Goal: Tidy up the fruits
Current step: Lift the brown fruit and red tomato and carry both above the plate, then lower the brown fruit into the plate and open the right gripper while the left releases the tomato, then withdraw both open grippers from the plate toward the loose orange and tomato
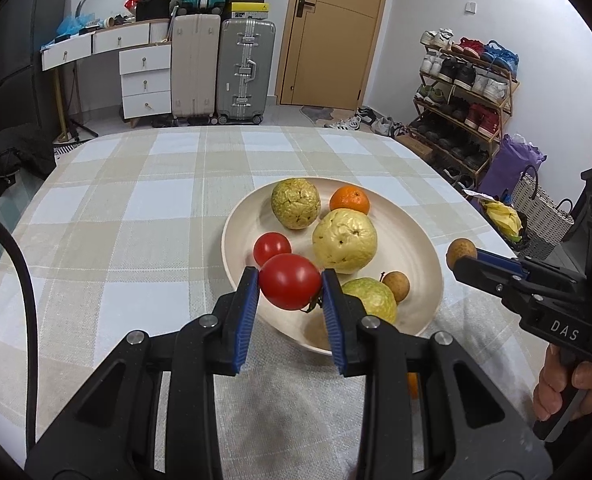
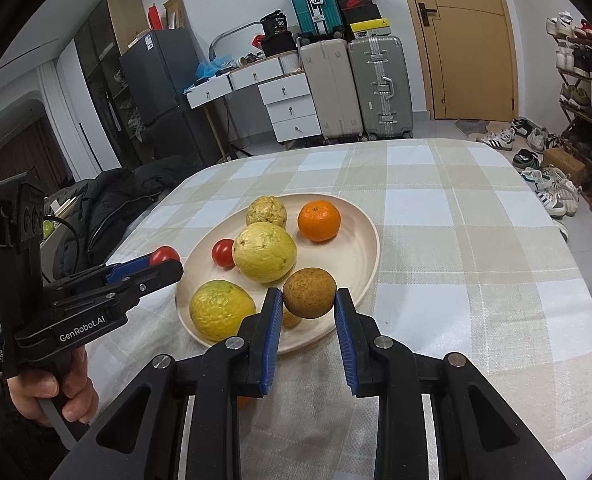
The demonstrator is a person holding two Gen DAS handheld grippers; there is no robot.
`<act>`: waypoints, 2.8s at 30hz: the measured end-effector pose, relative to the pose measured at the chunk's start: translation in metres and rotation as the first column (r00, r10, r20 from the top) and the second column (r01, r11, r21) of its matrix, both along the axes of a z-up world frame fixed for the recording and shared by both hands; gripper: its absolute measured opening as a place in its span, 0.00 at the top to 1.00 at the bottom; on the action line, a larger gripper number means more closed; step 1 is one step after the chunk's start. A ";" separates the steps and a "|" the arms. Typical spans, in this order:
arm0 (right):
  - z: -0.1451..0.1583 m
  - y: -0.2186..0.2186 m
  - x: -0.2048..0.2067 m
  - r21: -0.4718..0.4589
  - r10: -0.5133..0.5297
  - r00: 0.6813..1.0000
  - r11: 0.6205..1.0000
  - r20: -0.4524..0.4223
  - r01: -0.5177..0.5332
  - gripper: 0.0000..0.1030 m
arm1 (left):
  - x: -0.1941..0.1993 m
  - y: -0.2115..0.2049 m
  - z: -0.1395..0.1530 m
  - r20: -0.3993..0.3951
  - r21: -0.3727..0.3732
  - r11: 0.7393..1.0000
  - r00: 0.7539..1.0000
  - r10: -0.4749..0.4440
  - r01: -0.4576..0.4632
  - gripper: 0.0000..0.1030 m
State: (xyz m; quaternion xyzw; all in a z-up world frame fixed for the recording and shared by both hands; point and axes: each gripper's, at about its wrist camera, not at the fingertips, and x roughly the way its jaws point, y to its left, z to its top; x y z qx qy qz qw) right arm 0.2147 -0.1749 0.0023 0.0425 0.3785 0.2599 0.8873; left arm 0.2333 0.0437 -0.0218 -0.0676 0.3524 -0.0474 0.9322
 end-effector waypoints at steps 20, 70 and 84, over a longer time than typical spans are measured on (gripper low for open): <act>-0.018 0.004 0.015 0.011 -0.005 0.999 1.000 -0.041 0.005 0.74 | 0.017 -0.006 -0.022 -0.043 0.037 0.999 0.999 -0.011 0.013 0.72; 0.007 0.001 -0.054 -0.091 0.017 1.000 0.996 0.022 -0.015 0.00 | -0.094 0.008 0.028 0.053 0.043 0.998 0.998 0.034 -0.036 0.01; -0.004 0.016 -0.067 -0.154 0.088 0.996 0.984 -0.022 -0.091 0.00 | -0.116 -0.017 -0.001 -0.055 0.083 0.996 0.998 -0.015 0.019 0.01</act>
